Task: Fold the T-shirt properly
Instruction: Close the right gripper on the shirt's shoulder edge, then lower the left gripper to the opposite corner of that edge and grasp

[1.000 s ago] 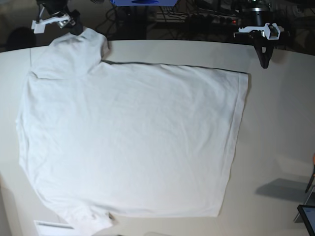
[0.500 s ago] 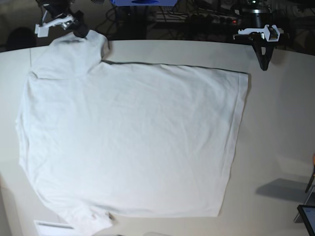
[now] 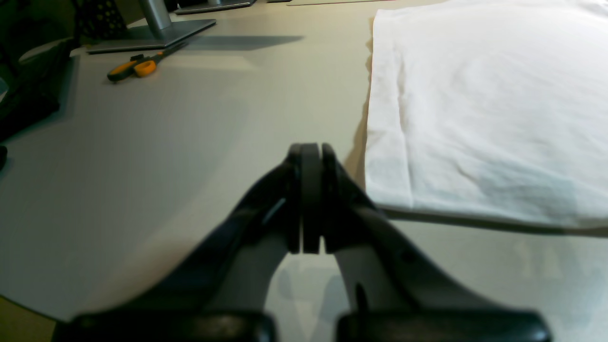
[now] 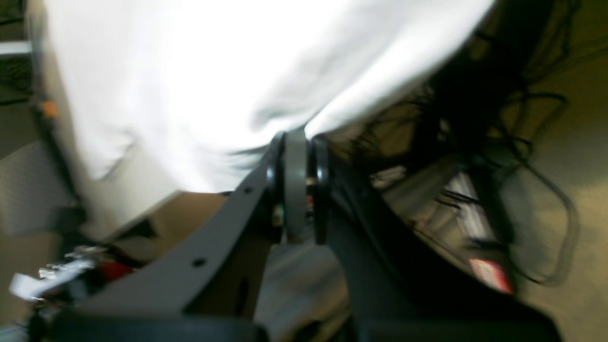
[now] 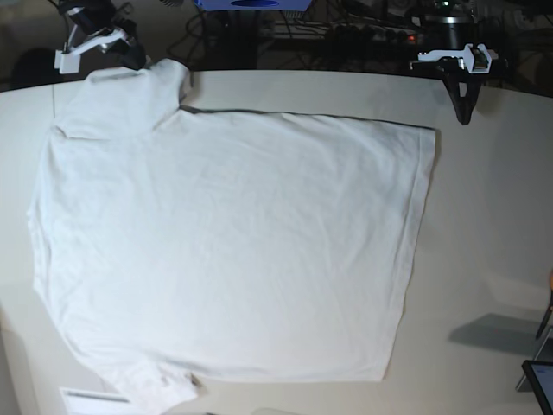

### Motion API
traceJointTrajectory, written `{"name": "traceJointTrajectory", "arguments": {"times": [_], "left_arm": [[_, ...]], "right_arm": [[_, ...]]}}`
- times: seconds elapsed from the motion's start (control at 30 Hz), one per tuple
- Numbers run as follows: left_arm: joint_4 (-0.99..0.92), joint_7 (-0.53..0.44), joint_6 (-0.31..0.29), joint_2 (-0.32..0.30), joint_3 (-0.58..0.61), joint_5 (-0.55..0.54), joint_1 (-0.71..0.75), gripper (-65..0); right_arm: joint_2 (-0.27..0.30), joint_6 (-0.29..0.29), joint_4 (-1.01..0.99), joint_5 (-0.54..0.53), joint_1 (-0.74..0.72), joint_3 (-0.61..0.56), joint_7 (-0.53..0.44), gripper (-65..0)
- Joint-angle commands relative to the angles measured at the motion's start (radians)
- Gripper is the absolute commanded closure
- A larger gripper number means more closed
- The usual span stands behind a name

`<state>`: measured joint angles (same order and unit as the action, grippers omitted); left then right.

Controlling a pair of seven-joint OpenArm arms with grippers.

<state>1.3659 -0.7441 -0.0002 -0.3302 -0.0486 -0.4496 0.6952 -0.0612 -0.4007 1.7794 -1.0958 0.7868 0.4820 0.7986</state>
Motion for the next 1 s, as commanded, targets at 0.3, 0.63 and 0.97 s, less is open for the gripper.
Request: {"name": "traceJointTrajectory", "arguments": {"times": [0.3, 0.63, 0.97], "left_arm": [[0.070, 0.217, 0.002, -0.011, -0.004, -0.010, -0.018, 0.0], [0.172, 0.228, 0.002, 0.018, -0.003, -0.051, 0.021, -26.9], [0.140, 0.229, 0.002, -0.086, 0.181, -0.417, 0.036, -27.4]], "right_arm": [[0.011, 0.113, 0.033, -0.108, 0.073, 0.033, -0.009, -0.3], [0.013, 0.113, 0.037, -0.108, 0.079, 0.033, -0.009, -0.3], [0.031, 0.110, 0.076, -0.108, 0.079, 0.030, -0.009, -0.1]]}}
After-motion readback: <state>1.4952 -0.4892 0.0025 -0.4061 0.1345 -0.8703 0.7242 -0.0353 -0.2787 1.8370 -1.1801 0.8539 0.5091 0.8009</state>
